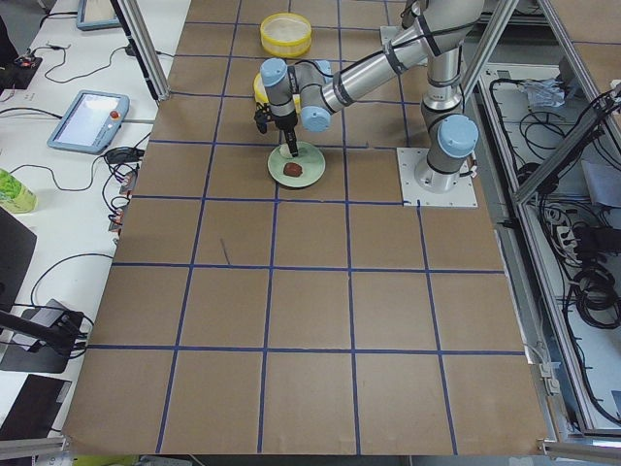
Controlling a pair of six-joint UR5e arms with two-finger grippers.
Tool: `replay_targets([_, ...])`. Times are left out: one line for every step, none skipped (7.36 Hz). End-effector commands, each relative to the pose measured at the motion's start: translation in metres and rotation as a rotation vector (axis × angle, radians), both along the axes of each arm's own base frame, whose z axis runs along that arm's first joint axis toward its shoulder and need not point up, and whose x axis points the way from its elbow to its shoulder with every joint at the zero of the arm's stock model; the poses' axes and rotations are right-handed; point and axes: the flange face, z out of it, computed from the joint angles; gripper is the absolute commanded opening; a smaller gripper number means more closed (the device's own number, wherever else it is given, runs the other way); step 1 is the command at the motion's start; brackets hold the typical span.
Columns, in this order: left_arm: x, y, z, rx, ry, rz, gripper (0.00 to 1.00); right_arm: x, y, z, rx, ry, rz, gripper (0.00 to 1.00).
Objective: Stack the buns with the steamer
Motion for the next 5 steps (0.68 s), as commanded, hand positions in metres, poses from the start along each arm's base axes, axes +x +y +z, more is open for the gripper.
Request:
replay_targets([0.000,-0.001,-0.003,-0.001,0.002,-0.002,0.23,-0.005,-0.016,0.001,-0.132,0.055,-0.077,1.00])
replay_targets([0.000,-0.001,-0.003,-0.001,0.002,-0.002,0.12,-0.007,-0.017,-0.001,-0.134,0.084,-0.076,1.00])
replay_targets([0.000,-0.003,-0.001,-0.010,0.001,-0.004,0.08,-0.006,-0.017,-0.011,-0.056,0.074,-0.065,1.00])
replay_targets([0.000,-0.007,0.008,-0.042,-0.001,-0.016,0.07,-0.012,-0.008,0.004,-0.037,0.087,-0.070,1.00])
replay_targets([0.001,-0.012,0.025,-0.085,-0.005,-0.012,0.07,-0.022,-0.009,0.002,-0.027,0.088,-0.083,1.00])
